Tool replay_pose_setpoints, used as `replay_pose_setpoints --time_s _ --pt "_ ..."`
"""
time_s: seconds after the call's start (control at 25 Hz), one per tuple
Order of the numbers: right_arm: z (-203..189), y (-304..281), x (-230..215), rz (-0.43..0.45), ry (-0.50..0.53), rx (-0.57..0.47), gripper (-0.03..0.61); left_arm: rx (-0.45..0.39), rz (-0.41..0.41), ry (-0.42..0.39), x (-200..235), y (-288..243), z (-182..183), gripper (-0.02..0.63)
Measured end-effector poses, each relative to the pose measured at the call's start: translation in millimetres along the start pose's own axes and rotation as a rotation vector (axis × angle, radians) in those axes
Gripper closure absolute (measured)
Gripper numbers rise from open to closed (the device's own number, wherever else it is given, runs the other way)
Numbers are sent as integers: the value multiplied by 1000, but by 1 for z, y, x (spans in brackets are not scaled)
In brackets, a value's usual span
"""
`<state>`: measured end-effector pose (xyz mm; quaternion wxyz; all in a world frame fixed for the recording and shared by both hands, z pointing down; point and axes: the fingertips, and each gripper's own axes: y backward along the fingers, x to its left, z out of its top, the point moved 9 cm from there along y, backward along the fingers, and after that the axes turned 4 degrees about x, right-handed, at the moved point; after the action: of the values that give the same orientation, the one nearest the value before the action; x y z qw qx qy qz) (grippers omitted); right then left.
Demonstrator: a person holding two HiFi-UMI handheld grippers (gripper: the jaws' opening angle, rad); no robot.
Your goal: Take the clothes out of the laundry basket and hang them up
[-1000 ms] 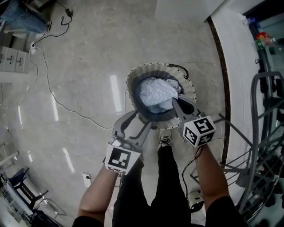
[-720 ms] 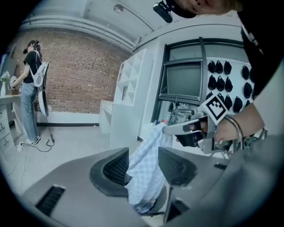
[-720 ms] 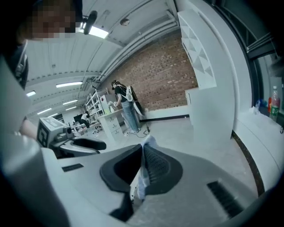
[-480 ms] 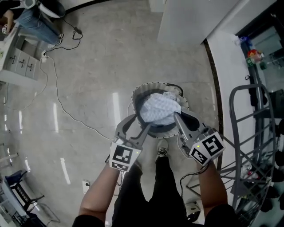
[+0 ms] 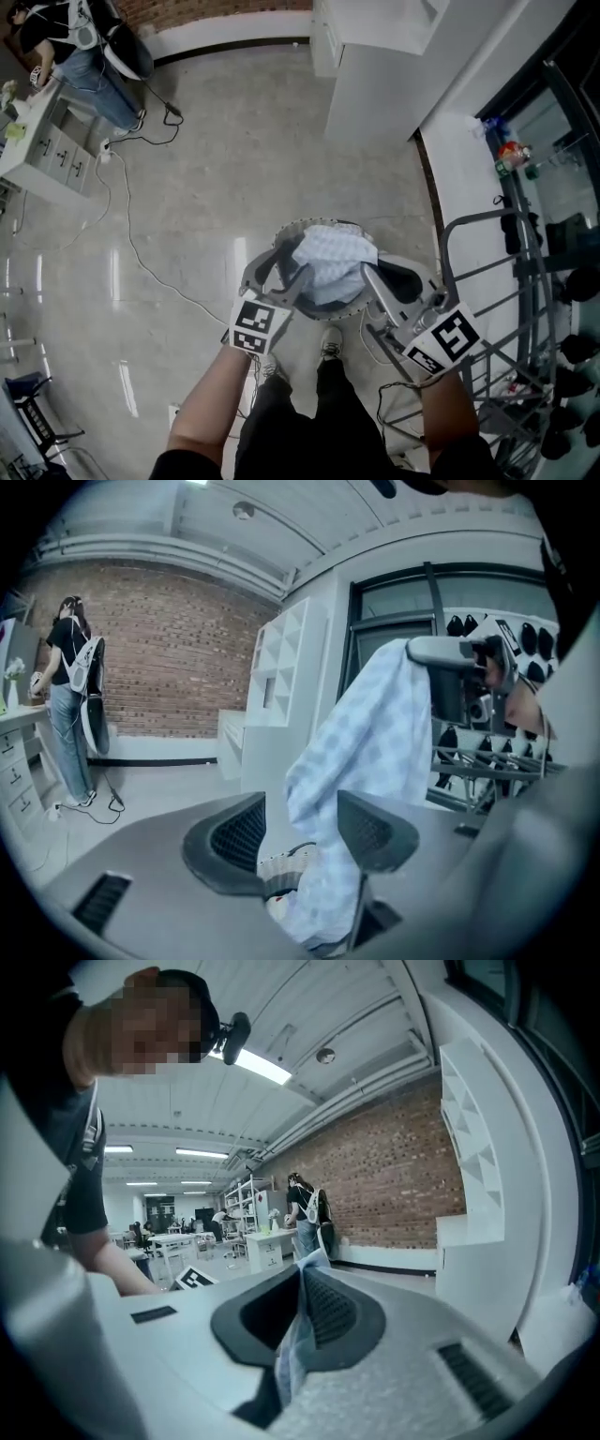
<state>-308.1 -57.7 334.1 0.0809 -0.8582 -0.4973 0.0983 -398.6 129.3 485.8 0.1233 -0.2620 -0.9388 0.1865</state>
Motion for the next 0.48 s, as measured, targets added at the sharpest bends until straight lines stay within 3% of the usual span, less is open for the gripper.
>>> replay_pose_setpoints --time_s 0.24,0.36,0.48 --pt "53 37 2 27 75 -40 561 -14 -80 23 -34 -9 48 402" --pt "67 56 -10 16 88 -58 561 -26 -72 -7 -50 -16 77 574" --pt "68 75 -28 0 62 -77 561 -33 -39 -35 -61 -20 102 598"
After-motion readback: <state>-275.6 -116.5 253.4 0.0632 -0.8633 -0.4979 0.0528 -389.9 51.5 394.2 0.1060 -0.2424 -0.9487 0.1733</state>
